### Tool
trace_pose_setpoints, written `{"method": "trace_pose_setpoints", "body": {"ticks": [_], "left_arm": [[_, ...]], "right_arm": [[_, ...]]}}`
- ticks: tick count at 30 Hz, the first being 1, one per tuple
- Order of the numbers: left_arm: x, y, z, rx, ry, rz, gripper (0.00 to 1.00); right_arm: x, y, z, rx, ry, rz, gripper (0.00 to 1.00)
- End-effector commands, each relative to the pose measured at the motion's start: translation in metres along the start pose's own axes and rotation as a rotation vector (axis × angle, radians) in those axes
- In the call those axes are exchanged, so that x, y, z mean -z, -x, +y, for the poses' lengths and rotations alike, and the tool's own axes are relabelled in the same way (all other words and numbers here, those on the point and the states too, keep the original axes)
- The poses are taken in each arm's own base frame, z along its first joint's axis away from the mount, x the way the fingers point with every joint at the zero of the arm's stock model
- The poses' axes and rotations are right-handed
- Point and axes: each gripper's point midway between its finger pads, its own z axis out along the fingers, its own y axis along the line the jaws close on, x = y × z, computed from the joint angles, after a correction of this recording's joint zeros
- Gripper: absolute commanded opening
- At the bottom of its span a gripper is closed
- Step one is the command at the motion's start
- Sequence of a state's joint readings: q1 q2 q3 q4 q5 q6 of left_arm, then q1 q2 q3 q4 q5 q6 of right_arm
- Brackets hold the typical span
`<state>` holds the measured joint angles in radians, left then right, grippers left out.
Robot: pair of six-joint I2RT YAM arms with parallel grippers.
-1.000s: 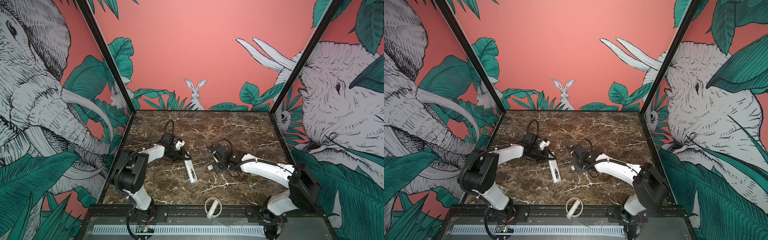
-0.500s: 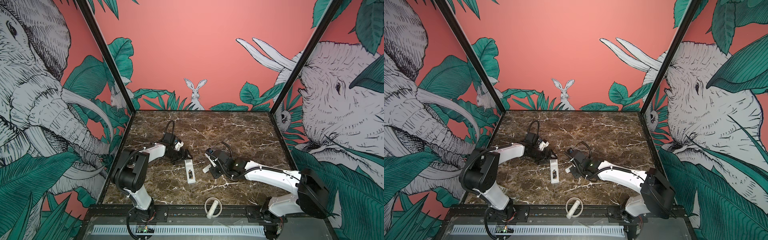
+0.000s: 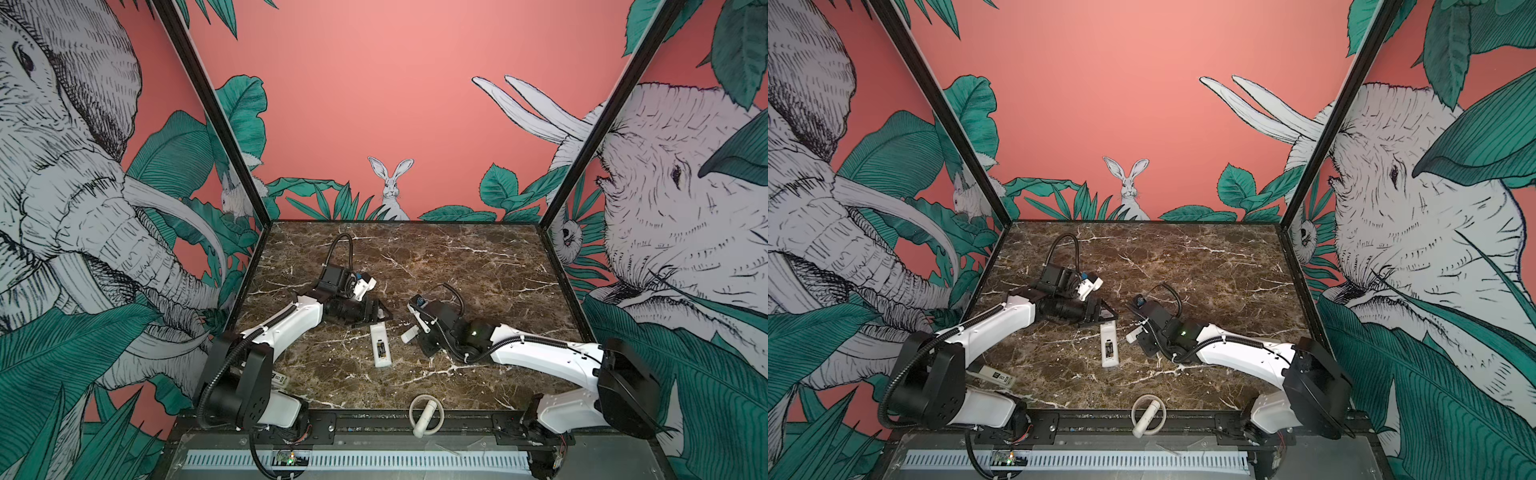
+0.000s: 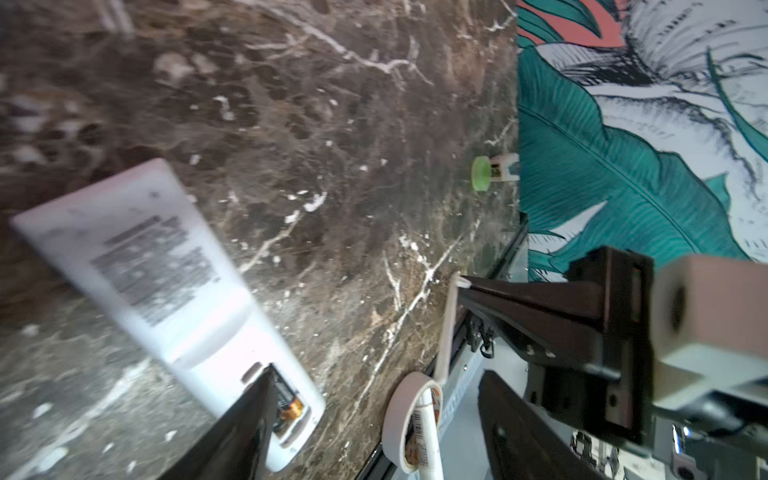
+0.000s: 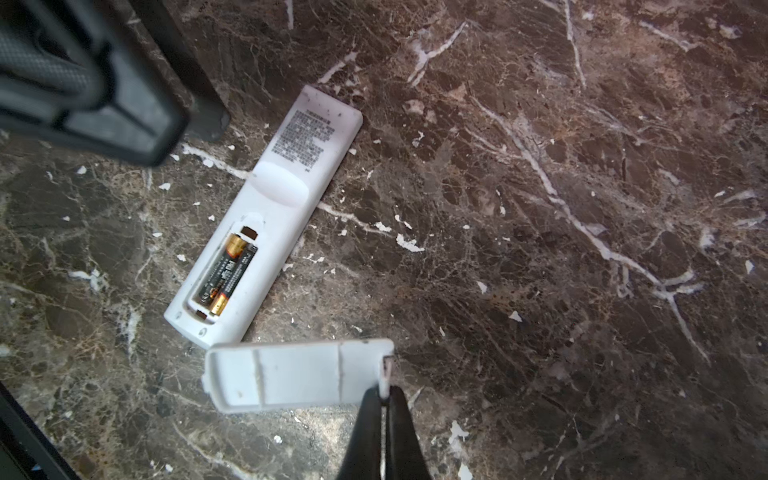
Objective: Load the batteries into the remote control
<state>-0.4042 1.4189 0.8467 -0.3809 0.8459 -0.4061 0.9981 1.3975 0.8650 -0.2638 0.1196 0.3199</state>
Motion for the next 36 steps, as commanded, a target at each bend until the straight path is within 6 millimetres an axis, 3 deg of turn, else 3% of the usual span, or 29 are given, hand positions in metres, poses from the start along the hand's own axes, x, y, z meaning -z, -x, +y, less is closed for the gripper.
{"method": "trace_pose_setpoints", "body": {"ticks": [1, 6, 10, 17, 21, 24, 32, 36], "left_arm": [[-0.004, -0.008, -0.025, -0.046, -0.114, 0.030, 0.69], [-0.012, -0.012, -0.034, -0.080, -0.123, 0.066, 0.54], [-0.012, -0.009, -0.037, -0.090, -0.130, 0.057, 0.34], [-0.011, -0.008, -0.038, -0.097, -0.121, 0.062, 0.22], [-0.010, -0.007, -0.043, -0.104, -0.149, 0.065, 0.19], [-0.009, -0.008, -0.045, -0.116, -0.154, 0.069, 0.10], [-0.008, -0.011, -0.048, -0.129, -0.156, 0.093, 0.10], [-0.007, -0.010, -0.049, -0.133, -0.157, 0.098, 0.00]], "right_arm": [[0.007, 0.027, 0.012, -0.032, 0.041, -0.083, 0.02], [0.017, 0.039, 0.020, -0.068, 0.089, -0.141, 0.02], [0.022, 0.043, 0.019, -0.078, 0.086, -0.157, 0.02], [0.024, 0.045, 0.016, -0.088, 0.068, -0.165, 0.04], [0.023, 0.044, 0.012, -0.090, 0.050, -0.163, 0.03], [0.022, 0.045, 0.013, -0.093, 0.053, -0.166, 0.04], [0.022, 0.052, 0.010, -0.100, 0.031, -0.178, 0.05], [0.022, 0.054, 0.012, -0.095, 0.035, -0.179, 0.07]]}}
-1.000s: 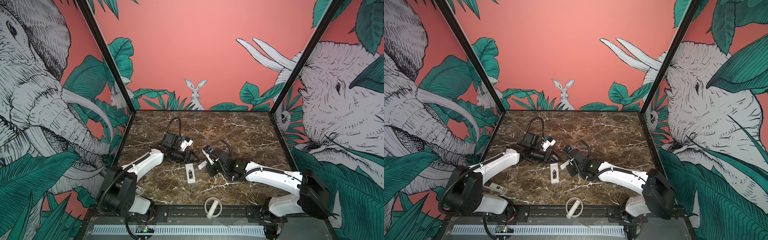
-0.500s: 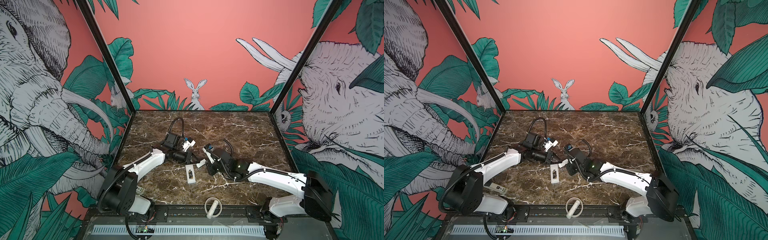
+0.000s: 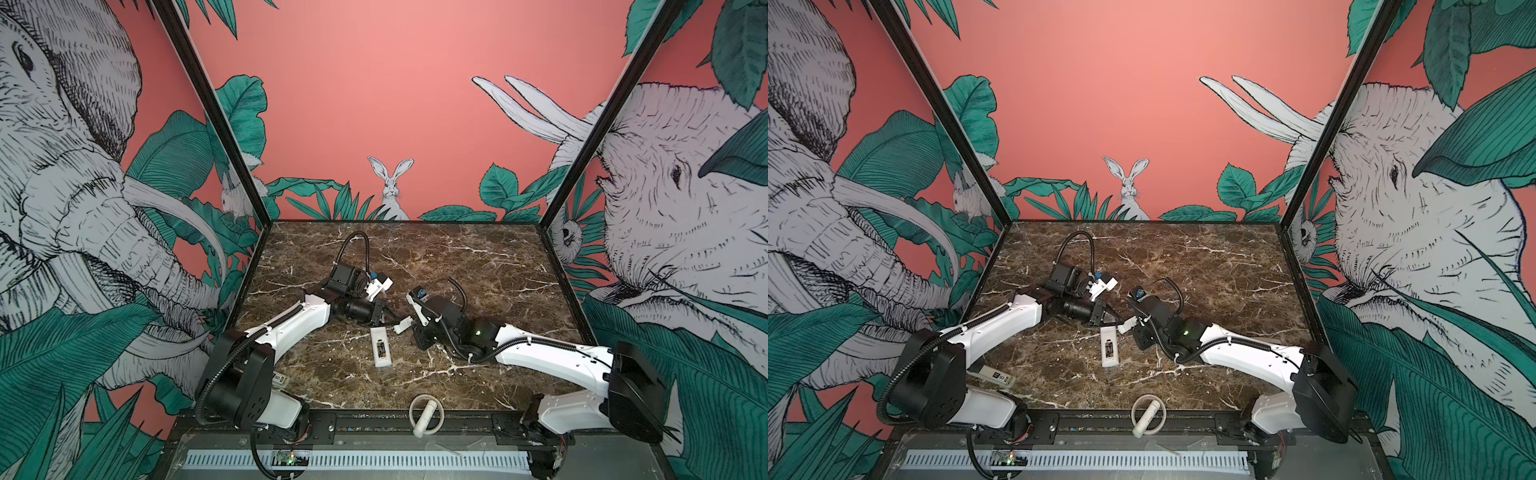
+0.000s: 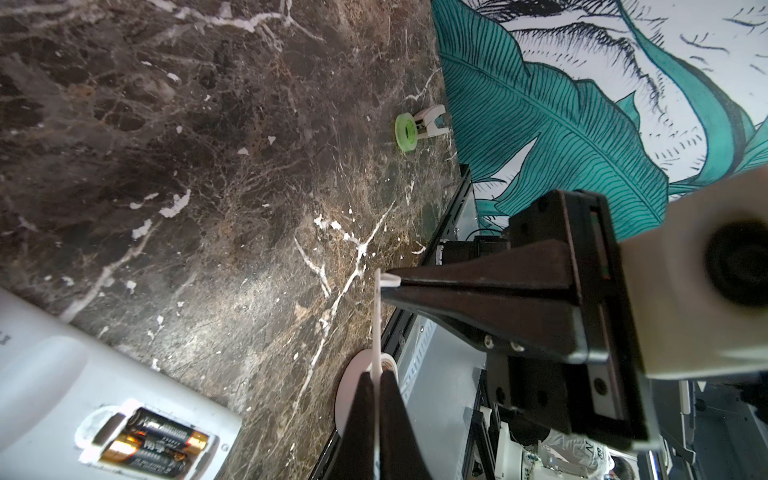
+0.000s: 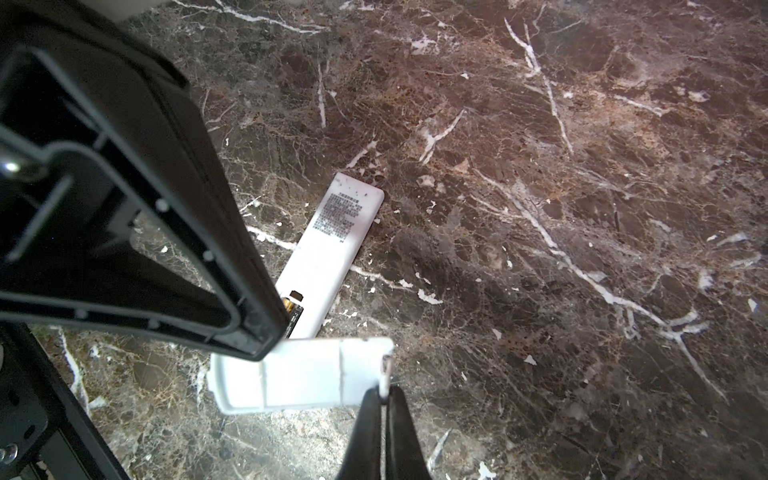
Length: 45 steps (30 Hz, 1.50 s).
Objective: Load the batteries into the remote control
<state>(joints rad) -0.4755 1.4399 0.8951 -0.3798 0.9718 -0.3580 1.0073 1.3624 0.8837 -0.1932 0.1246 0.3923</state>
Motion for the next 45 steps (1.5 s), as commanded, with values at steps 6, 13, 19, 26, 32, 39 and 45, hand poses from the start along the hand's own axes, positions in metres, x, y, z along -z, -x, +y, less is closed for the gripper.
{"method": "trace_pose_setpoints", "body": {"ticks": [6, 13, 19, 26, 32, 39, 45], "left_arm": [[0.001, 0.002, -0.005, -0.018, -0.002, 0.023, 0.04], [0.001, 0.003, -0.011, -0.026, -0.019, 0.024, 0.22], [0.002, 0.003, -0.012, -0.032, -0.018, 0.025, 0.00], [0.003, 0.014, 0.002, -0.039, 0.076, -0.008, 0.00], [0.015, 0.038, 0.044, -0.052, 0.372, -0.098, 0.00], [0.007, 0.055, 0.068, -0.193, 0.703, -0.095, 0.00], [-0.017, 0.059, 0.077, -0.315, 0.934, -0.080, 0.00]], "right_arm": [[0.005, 0.022, 0.004, -0.002, -0.008, -0.057, 0.07], [0.005, 0.024, 0.003, 0.007, -0.017, -0.062, 0.06], [0.001, 0.023, 0.003, 0.011, -0.020, -0.053, 0.07], [0.000, 0.014, 0.001, -0.011, -0.021, -0.031, 0.33], [0.016, -0.006, -0.013, -0.052, -0.056, -0.020, 0.73], [0.046, -0.031, -0.049, -0.146, -0.191, -0.019, 0.99], [0.076, -0.050, -0.084, -0.253, -0.311, -0.084, 1.00]]}}
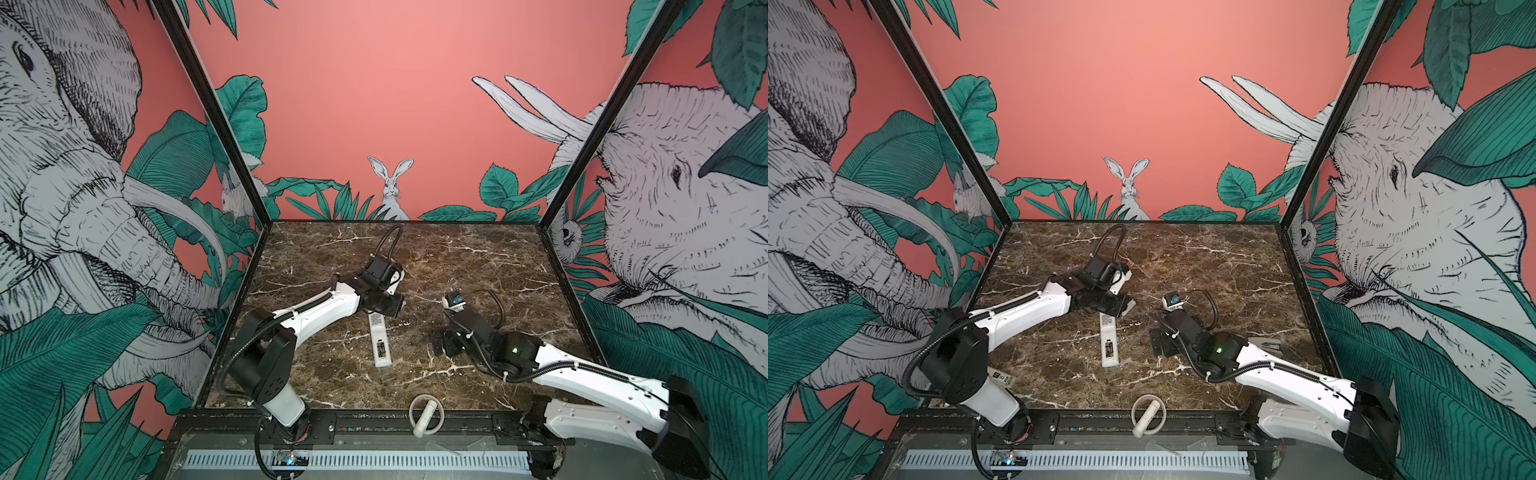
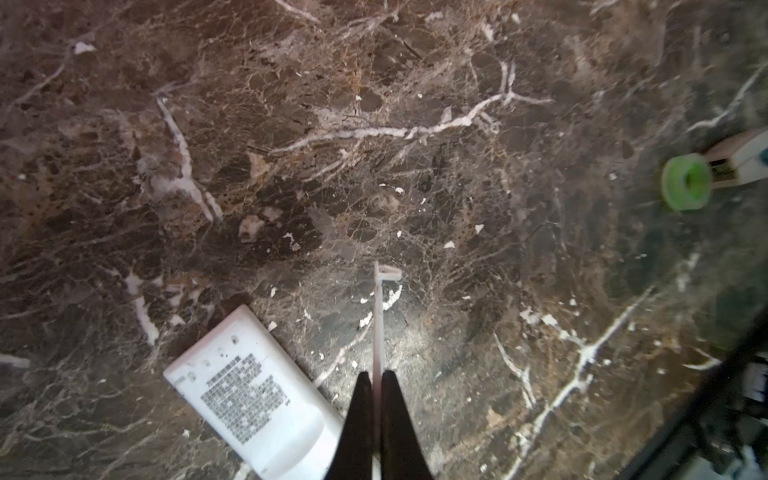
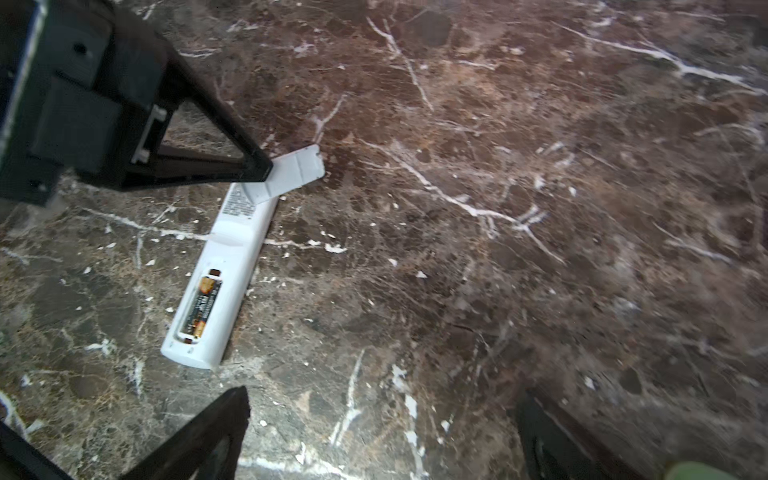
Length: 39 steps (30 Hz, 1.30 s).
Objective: Load the batteries into the remote control
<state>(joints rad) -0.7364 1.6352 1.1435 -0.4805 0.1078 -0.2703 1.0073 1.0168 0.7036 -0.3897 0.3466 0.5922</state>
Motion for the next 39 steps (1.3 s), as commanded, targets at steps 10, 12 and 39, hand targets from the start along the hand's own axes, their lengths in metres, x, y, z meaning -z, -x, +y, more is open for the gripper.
{"method": "trace_pose_setpoints", "body": {"ticks": [10, 12, 39], "left_arm": [[-0.035, 0.006, 0.002, -0.152, 0.436, -0.008, 0.00], [-0.038, 0.004, -0.004, -0.177, 0.484, -0.024, 0.00], [-0.041, 0.001, -0.078, -0.243, 0.332, -0.039, 0.61]], "right_arm": [[0.041, -0.033, -0.066, -0.278, -0.109, -0.101, 0.99], [0.047, -0.037, -0.076, -0.299, -0.130, -0.107, 0.99], [0.065, -0.044, -0.114, -0.291, -0.355, -0.060, 0.99]]}}
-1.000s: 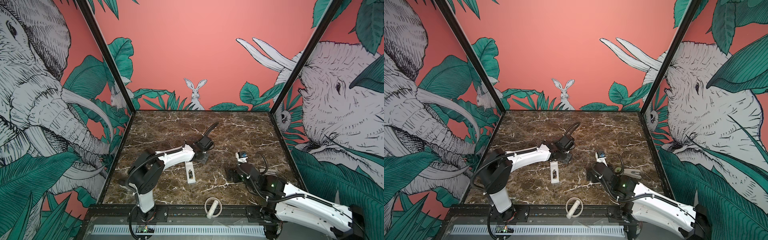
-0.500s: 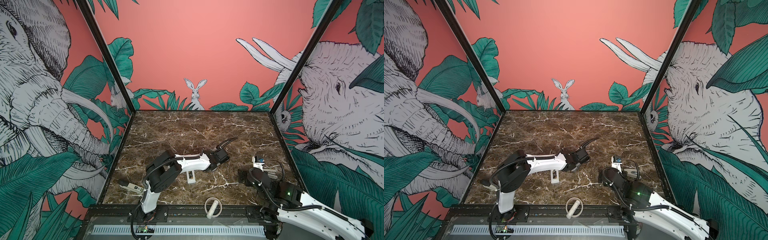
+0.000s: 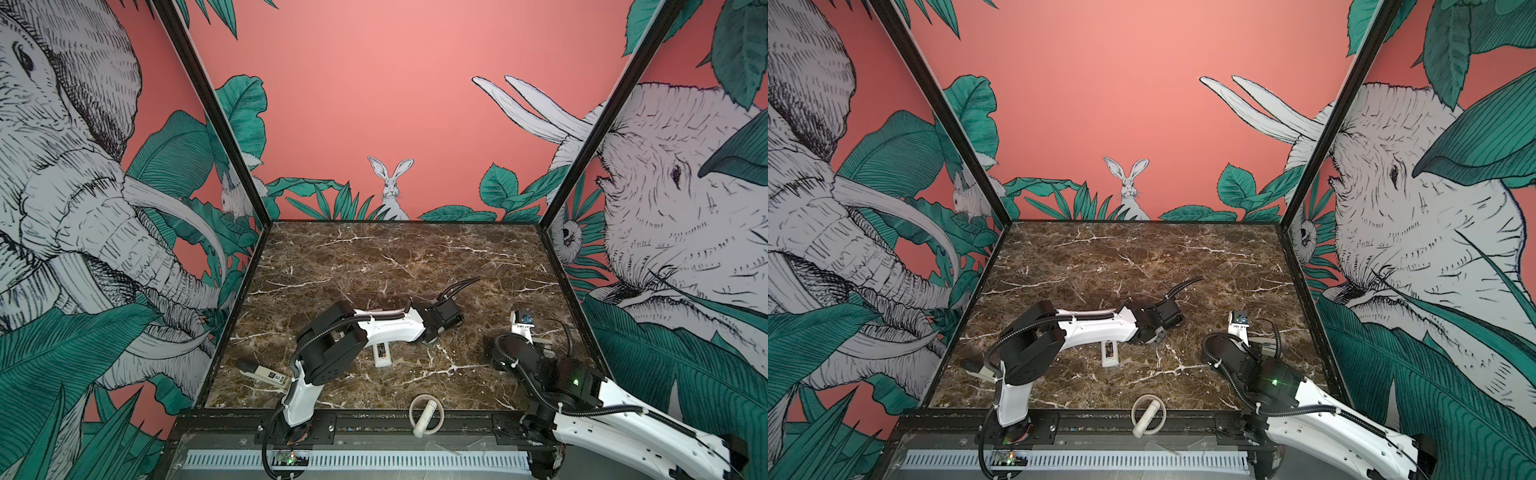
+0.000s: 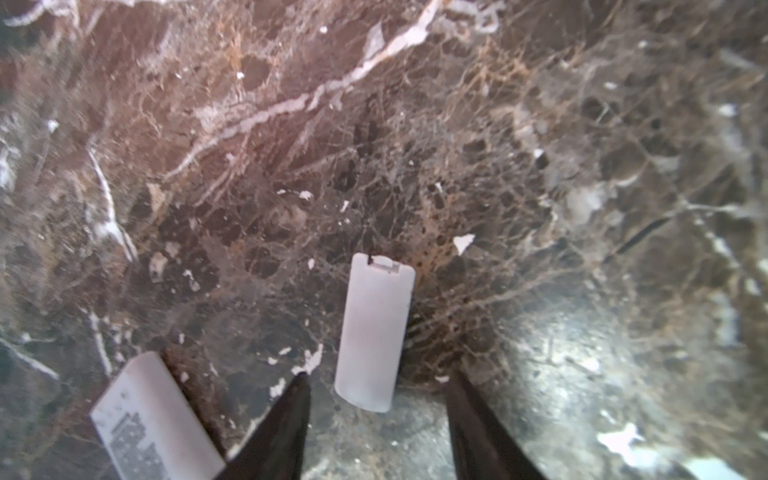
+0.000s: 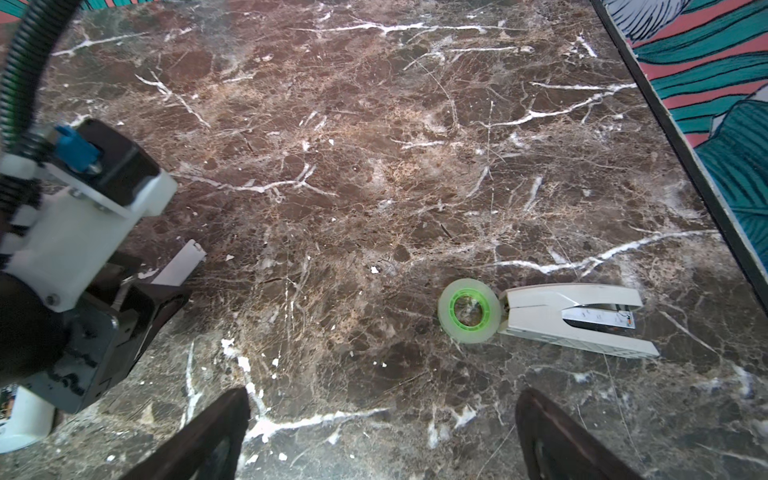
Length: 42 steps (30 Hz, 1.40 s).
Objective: Load the batteries into the remote control
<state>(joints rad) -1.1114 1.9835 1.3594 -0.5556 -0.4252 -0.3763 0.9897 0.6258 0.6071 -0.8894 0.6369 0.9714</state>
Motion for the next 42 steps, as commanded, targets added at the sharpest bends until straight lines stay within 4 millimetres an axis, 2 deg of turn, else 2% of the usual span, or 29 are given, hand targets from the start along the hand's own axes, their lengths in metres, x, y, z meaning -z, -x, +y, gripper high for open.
{"method": "trace_pose_setpoints", "body": {"ticks": [1, 4, 9, 12, 15, 18, 19, 22, 24, 27, 33, 36, 42], "left_arm": [[0.036, 0.028, 0.007, 0.049, -0.070, -0.077, 0.65], [0.046, 0.033, 0.022, 0.097, -0.142, -0.087, 0.83], [0.060, 0.025, 0.071, 0.190, -0.205, -0.086, 0.99], [0.070, 0.015, 0.099, 0.219, -0.205, -0.092, 0.99], [0.072, -0.004, 0.126, 0.267, -0.192, -0.059, 0.99], [0.076, -0.026, 0.139, 0.316, -0.216, -0.024, 0.99], [0.076, -0.033, 0.149, 0.349, -0.215, -0.018, 0.99], [0.086, -0.052, 0.154, 0.383, -0.245, -0.011, 0.99], [0.094, -0.062, 0.152, 0.395, -0.299, -0.007, 0.99], [0.110, -0.076, 0.149, 0.387, -0.341, 0.006, 0.99], [0.135, -0.094, 0.133, 0.372, -0.451, -0.009, 0.99], [0.142, -0.100, 0.132, 0.369, -0.461, -0.013, 0.99], [0.151, -0.096, 0.132, 0.357, -0.478, -0.061, 0.99]], "right_arm": [[-0.003, 0.003, 0.006, -0.003, 0.003, 0.005, 0.99], [-0.012, -0.003, 0.023, 0.018, 0.038, 0.046, 0.99], [-0.036, -0.015, 0.069, 0.062, 0.118, 0.141, 0.99], [-0.052, -0.021, 0.100, 0.095, 0.155, 0.205, 1.00], [-0.068, -0.027, 0.131, 0.124, 0.185, 0.270, 1.00], [-0.085, -0.033, 0.159, 0.139, 0.205, 0.325, 0.99], [-0.091, -0.035, 0.165, 0.140, 0.203, 0.339, 0.99], [-0.108, -0.039, 0.184, 0.125, 0.210, 0.383, 1.00], [-0.123, -0.048, 0.194, 0.112, 0.211, 0.429, 0.99], [-0.136, -0.049, 0.207, 0.091, 0.221, 0.448, 0.99], [-0.159, -0.050, 0.225, 0.064, 0.241, 0.488, 0.97], [-0.166, -0.047, 0.234, 0.070, 0.260, 0.489, 0.95], [-0.174, -0.048, 0.260, 0.116, 0.310, 0.534, 0.87]]}}
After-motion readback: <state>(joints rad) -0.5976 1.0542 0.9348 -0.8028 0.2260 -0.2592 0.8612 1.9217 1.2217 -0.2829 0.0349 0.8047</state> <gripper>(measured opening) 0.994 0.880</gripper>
